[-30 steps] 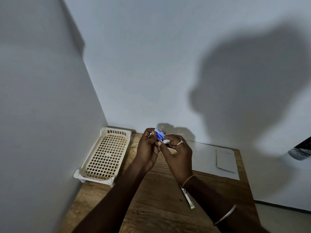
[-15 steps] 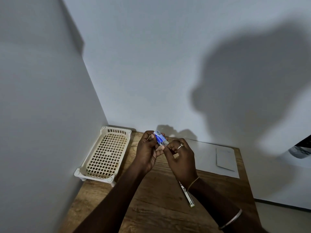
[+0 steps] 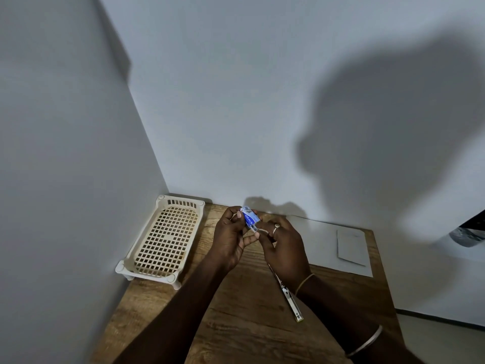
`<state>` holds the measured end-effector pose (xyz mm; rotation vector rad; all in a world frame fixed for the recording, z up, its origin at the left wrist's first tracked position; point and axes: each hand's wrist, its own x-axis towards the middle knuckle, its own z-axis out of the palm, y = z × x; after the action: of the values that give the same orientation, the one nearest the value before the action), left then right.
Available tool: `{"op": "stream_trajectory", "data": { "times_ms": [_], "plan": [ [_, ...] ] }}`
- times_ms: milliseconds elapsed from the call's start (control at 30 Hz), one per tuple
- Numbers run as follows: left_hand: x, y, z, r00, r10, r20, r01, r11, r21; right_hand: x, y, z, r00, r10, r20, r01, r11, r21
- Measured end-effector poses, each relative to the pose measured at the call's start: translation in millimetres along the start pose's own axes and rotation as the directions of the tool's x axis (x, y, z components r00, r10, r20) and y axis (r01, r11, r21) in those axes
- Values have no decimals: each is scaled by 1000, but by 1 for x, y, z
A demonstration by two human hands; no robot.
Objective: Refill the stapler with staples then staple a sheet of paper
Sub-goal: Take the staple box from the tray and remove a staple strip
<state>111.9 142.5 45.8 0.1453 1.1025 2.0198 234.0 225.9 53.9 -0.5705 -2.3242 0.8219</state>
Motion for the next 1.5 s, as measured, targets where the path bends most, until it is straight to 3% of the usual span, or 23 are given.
{"op": "stream_trajectory", "data": {
  "times_ms": [200, 567, 800, 1067, 1233, 1500],
  "plan": [
    [1, -2, -5, 999, -23, -23, 24, 999, 34, 3, 1, -8, 989, -18, 145, 40, 988, -149],
    [1, -4, -5, 999, -16, -28, 19, 995, 99, 10, 0, -4, 987, 143, 73, -137, 988, -76],
    [1, -10, -7, 999, -21, -27, 24, 991, 130, 15, -3, -1, 957, 281, 76, -270, 955, -126],
    [1, -16, -10, 999, -19, -40, 24, 988, 153, 14, -3, 6, 928, 367, 57, -364, 930, -57],
    [1, -19, -14, 1000, -12, -19, 15, 986, 168, 14, -1, 9, 920, 389, 54, -386, 921, -50],
    [3, -19, -17, 998, -35, -45, 42, 984, 175, 11, 0, 9, 951, 305, 57, -292, 941, -172]
  ]
}}
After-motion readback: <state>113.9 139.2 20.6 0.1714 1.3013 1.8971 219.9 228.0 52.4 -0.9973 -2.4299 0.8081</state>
